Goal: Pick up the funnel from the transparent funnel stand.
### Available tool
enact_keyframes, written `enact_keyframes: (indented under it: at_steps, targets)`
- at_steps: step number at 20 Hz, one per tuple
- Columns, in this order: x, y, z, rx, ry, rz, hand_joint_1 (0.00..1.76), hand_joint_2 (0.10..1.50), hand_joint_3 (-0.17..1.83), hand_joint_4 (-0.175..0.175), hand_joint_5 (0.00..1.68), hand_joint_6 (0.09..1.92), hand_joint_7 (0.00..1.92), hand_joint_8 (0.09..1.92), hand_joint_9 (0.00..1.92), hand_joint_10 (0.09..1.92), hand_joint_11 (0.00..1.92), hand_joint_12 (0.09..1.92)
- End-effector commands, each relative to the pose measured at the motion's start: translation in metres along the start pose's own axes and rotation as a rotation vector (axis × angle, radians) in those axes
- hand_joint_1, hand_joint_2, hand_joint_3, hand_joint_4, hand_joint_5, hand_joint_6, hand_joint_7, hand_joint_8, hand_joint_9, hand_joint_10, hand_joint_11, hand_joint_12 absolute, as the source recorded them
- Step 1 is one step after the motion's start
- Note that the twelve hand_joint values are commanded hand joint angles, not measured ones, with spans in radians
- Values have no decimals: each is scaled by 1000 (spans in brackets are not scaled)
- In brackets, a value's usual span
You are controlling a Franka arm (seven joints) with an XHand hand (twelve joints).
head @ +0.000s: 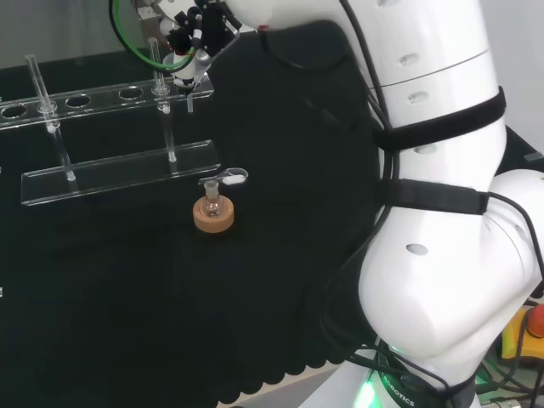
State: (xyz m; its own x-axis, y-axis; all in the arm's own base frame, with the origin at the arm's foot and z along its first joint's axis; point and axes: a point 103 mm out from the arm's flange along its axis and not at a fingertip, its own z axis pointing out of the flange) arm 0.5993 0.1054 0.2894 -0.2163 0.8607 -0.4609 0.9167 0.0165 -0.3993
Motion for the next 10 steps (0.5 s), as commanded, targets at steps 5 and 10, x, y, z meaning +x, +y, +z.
enact_keyframes:
  at_steps: [5,10]
  targets:
    - [-25,-31,-38,-10,-55,57,849,703,626,-24,667,564,699,651,1073,418,706,1246]
    - [-34,-55,-45,-2,-59,79,852,702,627,-29,627,560,693,652,1120,437,707,1246]
